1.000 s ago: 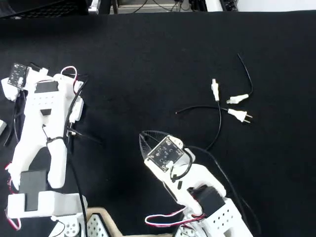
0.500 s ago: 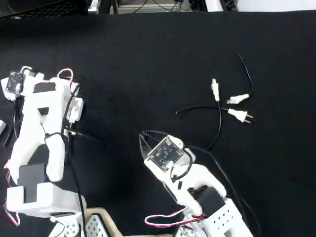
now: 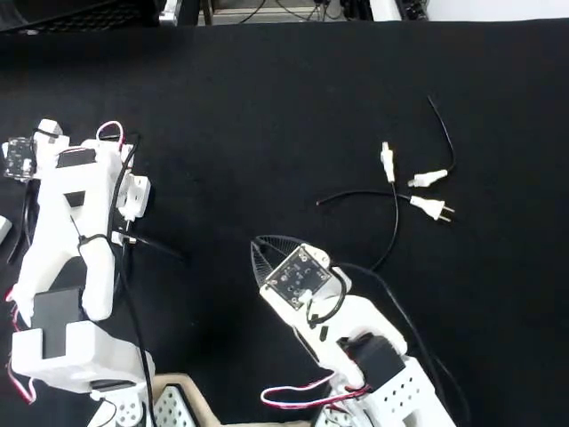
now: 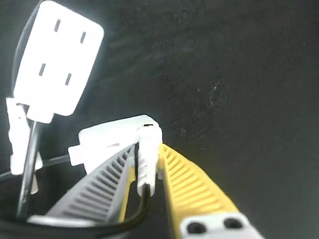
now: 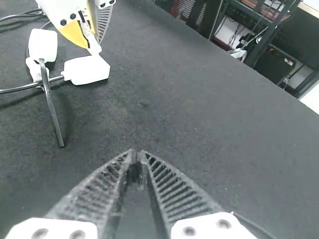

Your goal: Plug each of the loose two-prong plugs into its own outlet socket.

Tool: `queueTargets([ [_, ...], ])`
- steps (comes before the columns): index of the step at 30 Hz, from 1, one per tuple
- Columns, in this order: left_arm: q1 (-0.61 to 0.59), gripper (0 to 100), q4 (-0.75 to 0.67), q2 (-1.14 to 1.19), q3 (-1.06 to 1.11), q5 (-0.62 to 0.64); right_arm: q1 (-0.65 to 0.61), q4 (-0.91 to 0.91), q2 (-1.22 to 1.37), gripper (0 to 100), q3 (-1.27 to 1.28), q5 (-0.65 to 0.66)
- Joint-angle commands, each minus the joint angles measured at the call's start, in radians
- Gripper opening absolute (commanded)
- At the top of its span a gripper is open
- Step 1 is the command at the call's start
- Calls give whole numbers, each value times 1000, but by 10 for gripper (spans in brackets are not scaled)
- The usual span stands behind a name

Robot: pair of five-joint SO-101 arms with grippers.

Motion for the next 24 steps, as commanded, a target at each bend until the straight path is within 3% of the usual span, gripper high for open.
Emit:
queueTargets([
  [1,31,28,3,0,-25,23,21,-18,-136,12,-4,-11],
  [24,38,29,-3,-89,16,18,21,-18,-136,12,-4,-11],
])
